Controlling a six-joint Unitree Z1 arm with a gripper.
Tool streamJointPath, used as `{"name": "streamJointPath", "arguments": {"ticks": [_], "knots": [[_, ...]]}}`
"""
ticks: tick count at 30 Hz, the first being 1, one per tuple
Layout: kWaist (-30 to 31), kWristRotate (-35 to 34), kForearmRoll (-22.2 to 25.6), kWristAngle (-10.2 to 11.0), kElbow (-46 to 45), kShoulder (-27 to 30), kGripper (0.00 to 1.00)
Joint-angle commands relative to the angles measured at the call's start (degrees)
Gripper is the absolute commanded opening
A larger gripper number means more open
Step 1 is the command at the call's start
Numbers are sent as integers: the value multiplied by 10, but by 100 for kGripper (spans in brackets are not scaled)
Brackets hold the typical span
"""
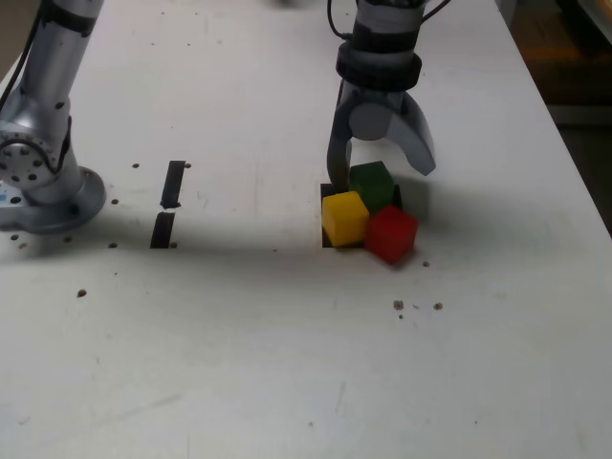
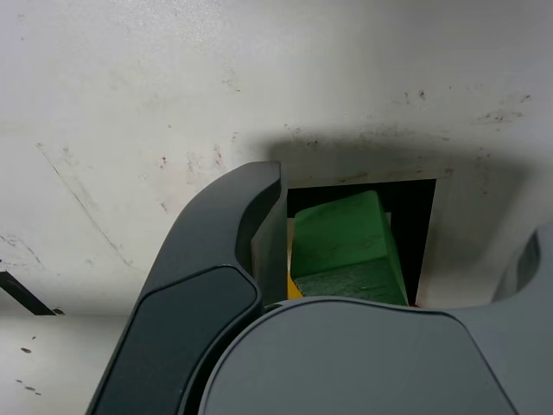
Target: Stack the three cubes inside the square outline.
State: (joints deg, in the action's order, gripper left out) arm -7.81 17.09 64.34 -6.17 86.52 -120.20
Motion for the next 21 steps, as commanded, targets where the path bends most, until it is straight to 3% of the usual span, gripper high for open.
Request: {"name": "streamJointPath", "arguments": {"ticks": [1,6,15,21], "knots": [[-1,0,-3,-3,-3,-4,86],[-1,-2,-7,-7,-10,-8,74],[-1,7,-11,-16,-1,-12,23],[-1,9,7,-6,1,2,14]]}}
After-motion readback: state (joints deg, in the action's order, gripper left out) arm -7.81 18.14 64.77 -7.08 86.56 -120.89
